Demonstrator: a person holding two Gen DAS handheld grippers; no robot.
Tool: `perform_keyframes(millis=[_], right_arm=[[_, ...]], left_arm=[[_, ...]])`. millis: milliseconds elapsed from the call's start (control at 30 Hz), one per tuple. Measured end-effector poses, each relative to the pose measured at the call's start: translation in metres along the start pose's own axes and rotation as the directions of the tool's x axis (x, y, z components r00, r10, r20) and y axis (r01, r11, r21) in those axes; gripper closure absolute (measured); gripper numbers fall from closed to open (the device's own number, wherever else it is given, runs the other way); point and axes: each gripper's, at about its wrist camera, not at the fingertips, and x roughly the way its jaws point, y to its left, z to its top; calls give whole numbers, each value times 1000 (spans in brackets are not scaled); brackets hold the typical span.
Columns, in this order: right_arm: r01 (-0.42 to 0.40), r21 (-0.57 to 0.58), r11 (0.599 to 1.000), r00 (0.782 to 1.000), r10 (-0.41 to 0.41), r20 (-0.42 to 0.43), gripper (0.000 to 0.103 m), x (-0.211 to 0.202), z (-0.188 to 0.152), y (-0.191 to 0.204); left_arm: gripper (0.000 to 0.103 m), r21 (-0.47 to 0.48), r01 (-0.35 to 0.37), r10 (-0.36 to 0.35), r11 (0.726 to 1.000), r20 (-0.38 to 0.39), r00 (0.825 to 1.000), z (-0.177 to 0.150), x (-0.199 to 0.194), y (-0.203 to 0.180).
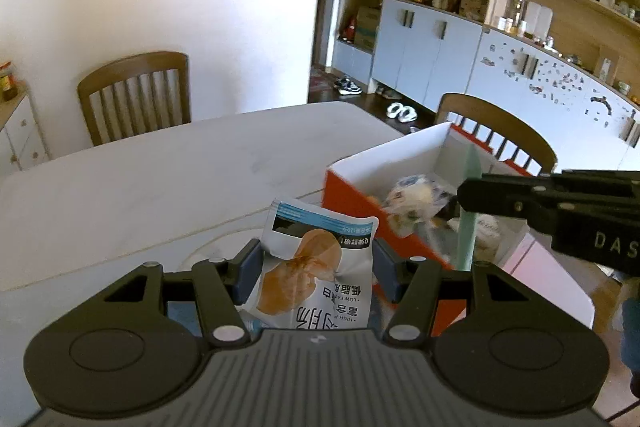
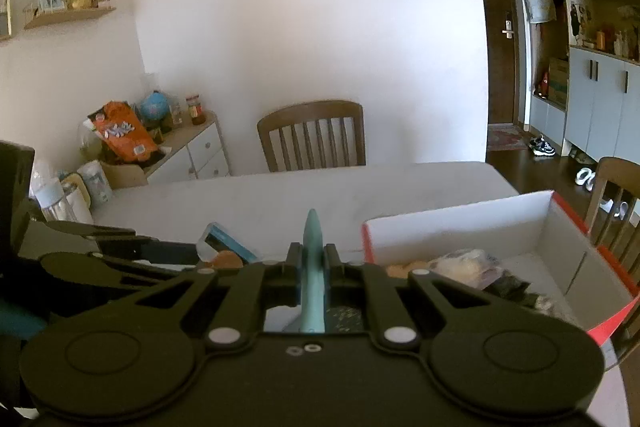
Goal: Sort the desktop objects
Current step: 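Lift the snack packet and teal stick and carry them over the shoebox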
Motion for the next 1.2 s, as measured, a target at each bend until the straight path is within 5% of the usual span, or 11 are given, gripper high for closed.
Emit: perform_keyframes(millis=[567,1200], right_arm=[[34,-19,999,999,-34,12,94,-28,28,-91],[119,-14,993,992,-120,-51,94,0,18,-166]], left_arm=[[45,48,34,-35,998,19,999,46,32,-89],[45,179,62,-42,982,-115,992,44,127,-161]])
